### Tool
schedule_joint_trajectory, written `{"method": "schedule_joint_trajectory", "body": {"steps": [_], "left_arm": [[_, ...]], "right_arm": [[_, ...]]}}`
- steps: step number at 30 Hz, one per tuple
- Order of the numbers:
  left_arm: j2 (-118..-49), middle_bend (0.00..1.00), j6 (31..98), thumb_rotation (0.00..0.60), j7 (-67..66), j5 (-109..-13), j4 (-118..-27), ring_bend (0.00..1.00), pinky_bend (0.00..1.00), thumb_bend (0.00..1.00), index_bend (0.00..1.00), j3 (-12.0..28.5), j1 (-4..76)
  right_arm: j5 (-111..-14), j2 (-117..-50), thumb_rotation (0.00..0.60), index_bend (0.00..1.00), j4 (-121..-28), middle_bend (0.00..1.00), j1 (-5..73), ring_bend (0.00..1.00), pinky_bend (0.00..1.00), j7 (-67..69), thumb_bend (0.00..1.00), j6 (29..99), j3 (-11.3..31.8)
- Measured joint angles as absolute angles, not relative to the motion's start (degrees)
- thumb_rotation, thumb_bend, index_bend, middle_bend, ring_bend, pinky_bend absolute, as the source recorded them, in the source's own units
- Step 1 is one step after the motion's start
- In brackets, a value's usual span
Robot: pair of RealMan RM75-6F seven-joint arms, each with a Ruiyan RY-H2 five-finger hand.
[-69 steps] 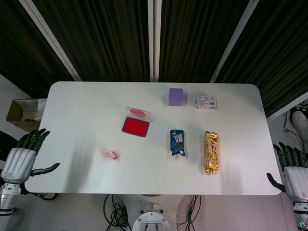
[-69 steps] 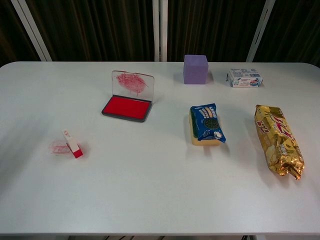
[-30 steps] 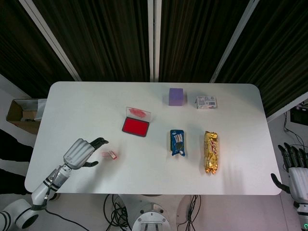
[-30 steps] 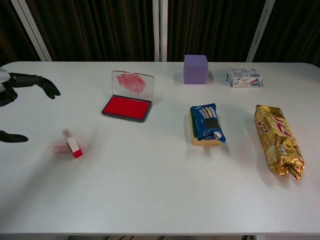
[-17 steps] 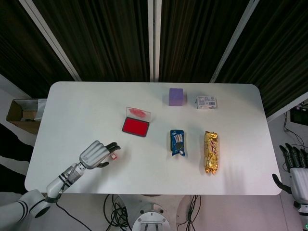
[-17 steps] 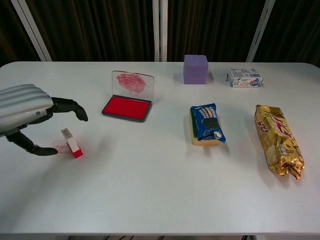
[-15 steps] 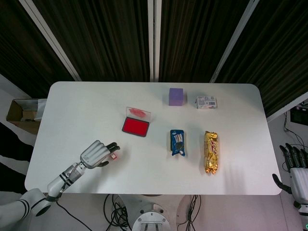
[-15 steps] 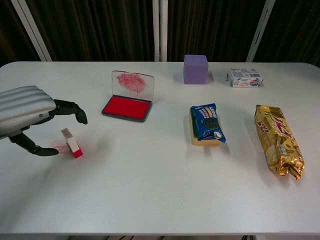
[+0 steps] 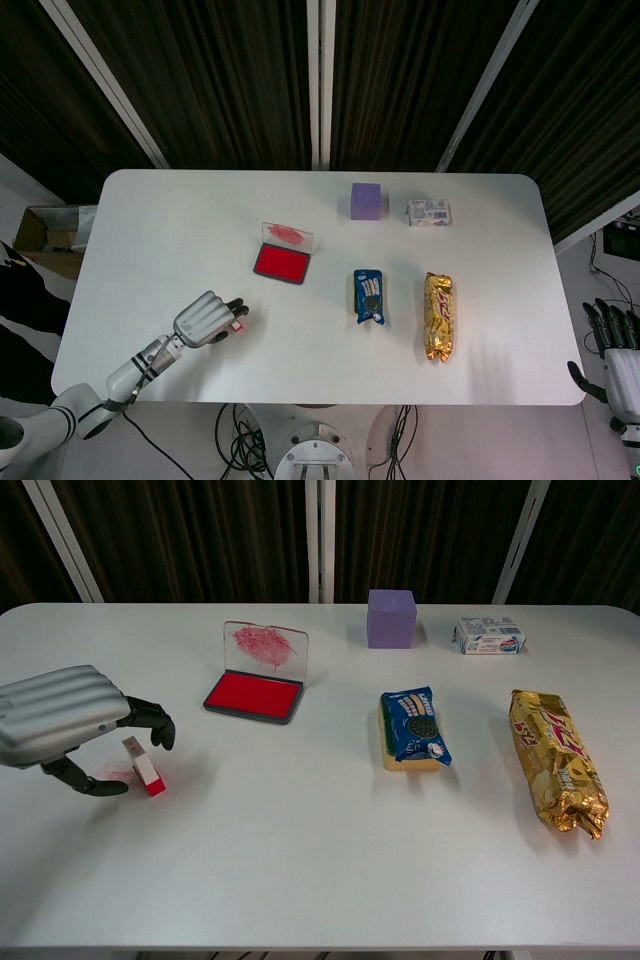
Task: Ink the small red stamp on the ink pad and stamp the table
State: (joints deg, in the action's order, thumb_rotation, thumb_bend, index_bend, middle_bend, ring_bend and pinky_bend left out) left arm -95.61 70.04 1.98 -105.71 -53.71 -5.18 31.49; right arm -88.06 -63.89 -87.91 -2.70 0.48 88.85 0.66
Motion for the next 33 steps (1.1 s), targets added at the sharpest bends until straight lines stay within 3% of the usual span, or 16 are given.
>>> {"method": "schedule_joint_trajectory", "body": {"steps": [12,33], "left_arm": [[-97.6,0.47,71.3,0.600,4.1,-105.0,-50.1,0.93,1.00,0.28,0.48,-6.3,32.5],[-98.7,0.56,71.9,0.600,6.2,-103.3,-47.7,0.93,1.00,0.31,0.56,-7.7,32.6]], "right_arm": [[-87.6,-63.9,0.600,0.00,-88.3,0.00,-2.7,0.00,0.00,-0.2,0.20,88.6,0.8],[-87.5,-63.7,0.600,0.00,-88.5,0.00,-2.6,0.00,0.00,-0.5,0.21,87.9,0.6]]}}
